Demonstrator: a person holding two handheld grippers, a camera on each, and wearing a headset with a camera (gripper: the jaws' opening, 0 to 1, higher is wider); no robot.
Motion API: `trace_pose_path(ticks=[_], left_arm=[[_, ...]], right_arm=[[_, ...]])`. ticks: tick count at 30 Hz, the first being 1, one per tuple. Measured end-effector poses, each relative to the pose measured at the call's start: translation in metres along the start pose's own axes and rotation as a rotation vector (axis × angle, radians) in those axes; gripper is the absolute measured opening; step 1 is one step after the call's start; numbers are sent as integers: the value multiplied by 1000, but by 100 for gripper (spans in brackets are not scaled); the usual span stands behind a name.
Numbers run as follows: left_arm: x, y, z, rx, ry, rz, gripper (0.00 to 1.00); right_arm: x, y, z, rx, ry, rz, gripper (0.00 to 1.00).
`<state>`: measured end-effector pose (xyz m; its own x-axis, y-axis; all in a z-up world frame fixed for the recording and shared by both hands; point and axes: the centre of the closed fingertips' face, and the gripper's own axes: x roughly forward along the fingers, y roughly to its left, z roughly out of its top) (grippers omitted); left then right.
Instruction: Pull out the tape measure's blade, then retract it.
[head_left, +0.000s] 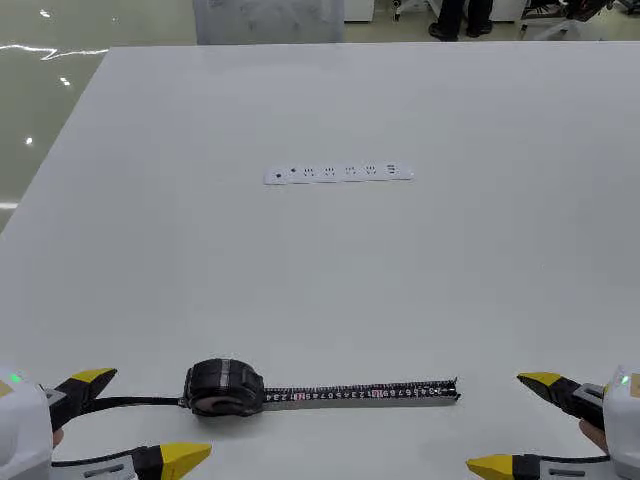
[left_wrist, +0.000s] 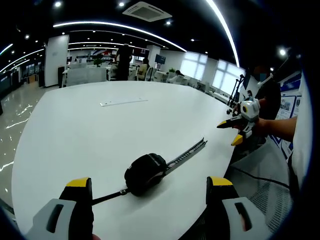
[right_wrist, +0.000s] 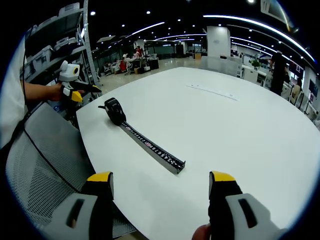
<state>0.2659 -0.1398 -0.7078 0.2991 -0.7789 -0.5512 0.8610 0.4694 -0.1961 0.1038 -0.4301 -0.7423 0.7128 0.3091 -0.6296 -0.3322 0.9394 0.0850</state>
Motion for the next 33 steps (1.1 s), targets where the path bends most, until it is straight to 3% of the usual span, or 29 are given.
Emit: trace_pose_path(ticks=[10,33], left_arm=[[17,-8,2,-5,23,6,92],[48,0,-2,-100,57,64,91]], right_arm=[[7,-3,5,-16,-8,3,79],[22,-4,6,-16,-29,42,79]])
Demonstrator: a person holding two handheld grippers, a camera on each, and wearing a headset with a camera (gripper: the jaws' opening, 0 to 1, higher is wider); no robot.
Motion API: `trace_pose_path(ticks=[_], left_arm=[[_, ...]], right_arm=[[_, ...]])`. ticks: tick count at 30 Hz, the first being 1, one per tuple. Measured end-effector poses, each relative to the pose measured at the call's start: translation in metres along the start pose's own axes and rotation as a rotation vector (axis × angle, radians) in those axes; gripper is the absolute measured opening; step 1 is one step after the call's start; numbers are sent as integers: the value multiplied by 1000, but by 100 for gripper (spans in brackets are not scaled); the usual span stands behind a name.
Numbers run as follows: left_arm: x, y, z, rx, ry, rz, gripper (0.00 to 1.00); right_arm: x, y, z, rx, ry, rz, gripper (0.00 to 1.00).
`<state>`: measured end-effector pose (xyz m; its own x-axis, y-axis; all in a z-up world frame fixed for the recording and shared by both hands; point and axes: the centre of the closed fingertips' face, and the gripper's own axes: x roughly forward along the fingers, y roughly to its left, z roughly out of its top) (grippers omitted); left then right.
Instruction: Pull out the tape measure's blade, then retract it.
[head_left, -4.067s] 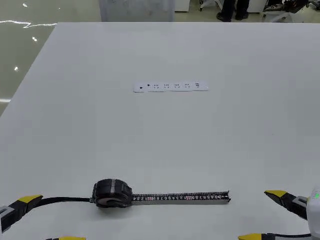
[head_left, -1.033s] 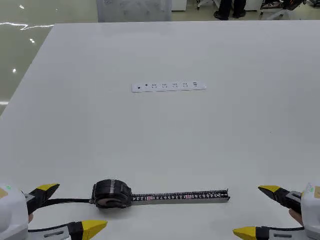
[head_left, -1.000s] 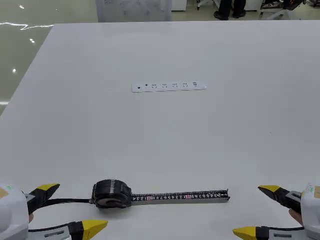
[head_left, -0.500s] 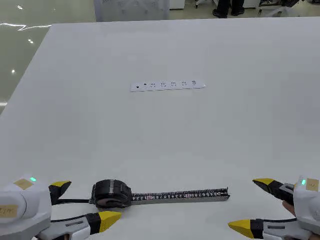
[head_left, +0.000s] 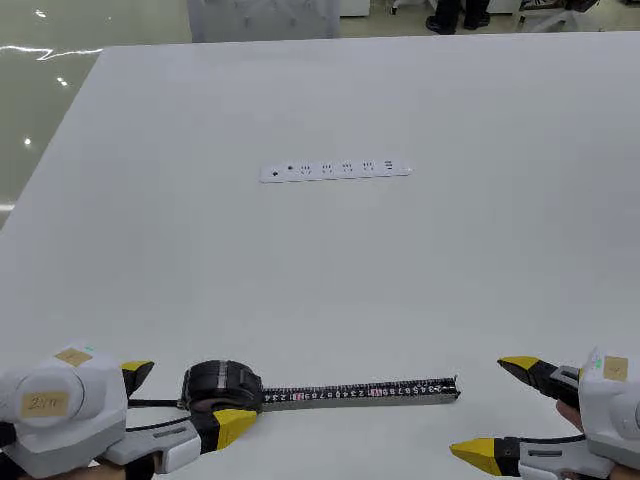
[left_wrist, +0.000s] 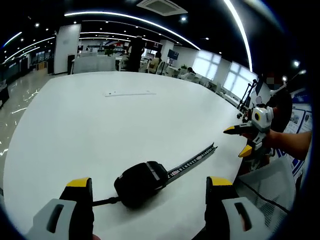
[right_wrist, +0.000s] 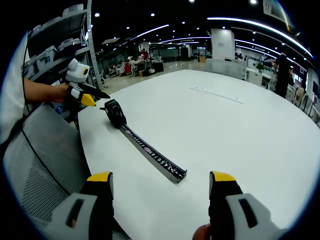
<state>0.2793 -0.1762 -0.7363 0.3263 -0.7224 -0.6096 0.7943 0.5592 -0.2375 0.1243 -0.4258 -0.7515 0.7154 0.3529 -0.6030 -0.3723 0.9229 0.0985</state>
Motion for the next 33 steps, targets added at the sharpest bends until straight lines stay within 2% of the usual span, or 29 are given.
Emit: trace_pose_path(ticks=[11,18,22,26,33], left_arm=[[13,0,-13,-64,30,25,88],[19,2,-20,-91,36,25,87],[22,4,-22,-131,28,24,86],[26,-2,-25,-139,39,1,86],[31,-6,-27,-158,45,-6,85]], right_arm=[[6,-3,2,-5,-16,6,78],[11,-3,1,-14,-13,20,77],[13,-2,1,-16,-15,28,77],[15,-1,1,-16,-13,38,76],[16,0,0,-14,-10,45,76]])
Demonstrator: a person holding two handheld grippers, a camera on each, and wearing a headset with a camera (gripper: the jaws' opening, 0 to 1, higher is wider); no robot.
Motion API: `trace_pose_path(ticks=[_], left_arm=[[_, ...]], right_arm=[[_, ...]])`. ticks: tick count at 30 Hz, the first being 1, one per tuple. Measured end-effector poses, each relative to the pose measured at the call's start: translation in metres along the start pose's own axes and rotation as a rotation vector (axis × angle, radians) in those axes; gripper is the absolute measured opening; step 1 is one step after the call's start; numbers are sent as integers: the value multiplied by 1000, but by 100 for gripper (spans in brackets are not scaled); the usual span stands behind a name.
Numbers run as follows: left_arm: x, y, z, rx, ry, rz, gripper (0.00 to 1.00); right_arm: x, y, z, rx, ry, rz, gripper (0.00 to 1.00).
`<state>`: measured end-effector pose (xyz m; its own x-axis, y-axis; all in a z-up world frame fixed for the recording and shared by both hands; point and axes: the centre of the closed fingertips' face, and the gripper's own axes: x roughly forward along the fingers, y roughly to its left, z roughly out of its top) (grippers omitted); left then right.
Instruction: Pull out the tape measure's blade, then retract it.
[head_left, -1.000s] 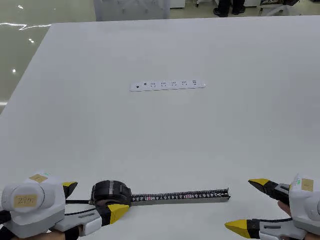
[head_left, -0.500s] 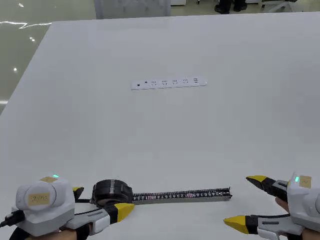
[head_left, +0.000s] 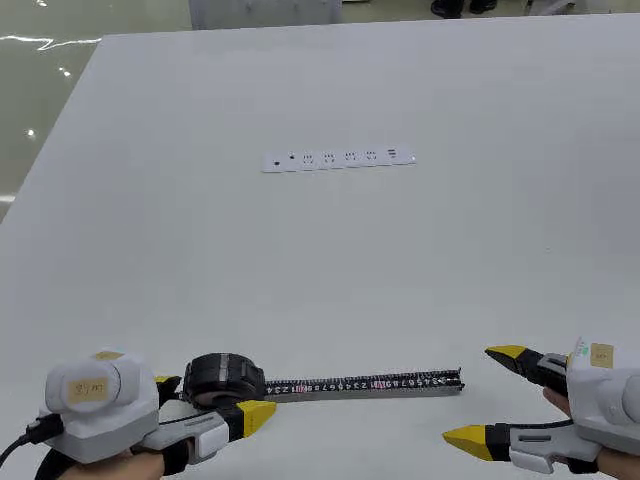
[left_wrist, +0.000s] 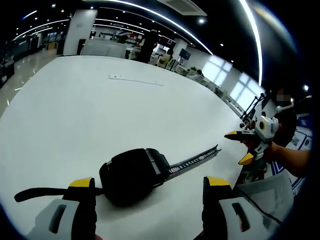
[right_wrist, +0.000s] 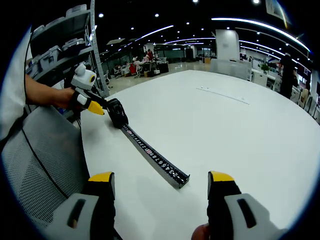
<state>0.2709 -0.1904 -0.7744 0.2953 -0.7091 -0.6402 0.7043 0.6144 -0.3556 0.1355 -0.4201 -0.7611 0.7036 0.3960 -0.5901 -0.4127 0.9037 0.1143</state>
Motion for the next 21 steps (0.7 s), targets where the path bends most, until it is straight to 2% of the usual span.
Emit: trace_pose_path(ticks=[8,15,21], left_arm=[[3,-6,1,-4,-1,-12,84],[3,-5,2,-25,-11,-3,83],[4,-3,3,-44,-22,26,80]], right_arm=[[1,0,-1,1,0,1,76],[1,-1,1,8,-4,-1,75],[4,-1,2,9,-11,4,73]])
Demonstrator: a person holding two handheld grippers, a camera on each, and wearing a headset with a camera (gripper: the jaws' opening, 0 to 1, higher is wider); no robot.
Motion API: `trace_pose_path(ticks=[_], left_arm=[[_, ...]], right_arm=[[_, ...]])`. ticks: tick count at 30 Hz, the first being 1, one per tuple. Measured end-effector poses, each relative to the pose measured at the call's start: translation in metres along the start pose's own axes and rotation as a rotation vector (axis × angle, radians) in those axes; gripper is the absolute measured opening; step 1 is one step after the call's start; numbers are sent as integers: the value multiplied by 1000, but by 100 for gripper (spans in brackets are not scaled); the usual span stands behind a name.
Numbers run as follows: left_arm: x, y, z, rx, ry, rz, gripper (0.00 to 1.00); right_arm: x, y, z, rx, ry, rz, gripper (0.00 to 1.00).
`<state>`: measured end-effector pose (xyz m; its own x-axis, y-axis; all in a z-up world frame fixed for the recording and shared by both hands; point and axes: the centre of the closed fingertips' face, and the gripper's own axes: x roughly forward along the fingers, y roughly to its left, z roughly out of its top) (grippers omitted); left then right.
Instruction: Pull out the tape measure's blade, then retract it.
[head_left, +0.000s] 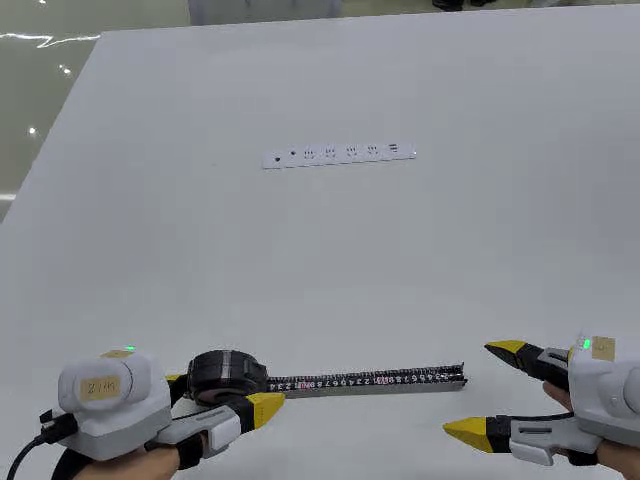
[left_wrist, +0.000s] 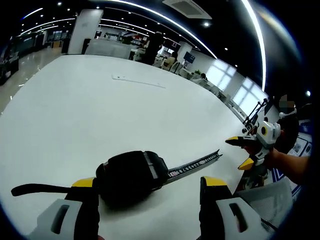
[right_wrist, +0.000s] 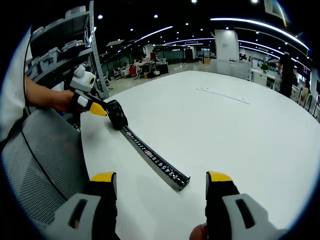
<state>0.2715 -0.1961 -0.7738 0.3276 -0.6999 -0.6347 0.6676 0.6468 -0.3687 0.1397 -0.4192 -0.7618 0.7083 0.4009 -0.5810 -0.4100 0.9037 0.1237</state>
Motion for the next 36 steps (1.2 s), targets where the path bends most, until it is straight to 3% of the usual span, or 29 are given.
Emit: trace_pose_path(ticks=[3,10,15,26,36], left_arm=[[2,2,1,-19,-19,27,78],[5,7,-1,16,-28,106,72],[7,12,1,-4,-40,159,68],[11,20,-1,8,-35,219,63],[10,22,-1,-26,-32,232,61]], right_arm=[[1,0,-1,-3,-3,2,71],[3,0,-2,-7,7,10,68],[4,-1,-1,-5,8,13,66],[6,0,-2,-3,8,18,66],[5,-2,-6,-5,17,15,65]])
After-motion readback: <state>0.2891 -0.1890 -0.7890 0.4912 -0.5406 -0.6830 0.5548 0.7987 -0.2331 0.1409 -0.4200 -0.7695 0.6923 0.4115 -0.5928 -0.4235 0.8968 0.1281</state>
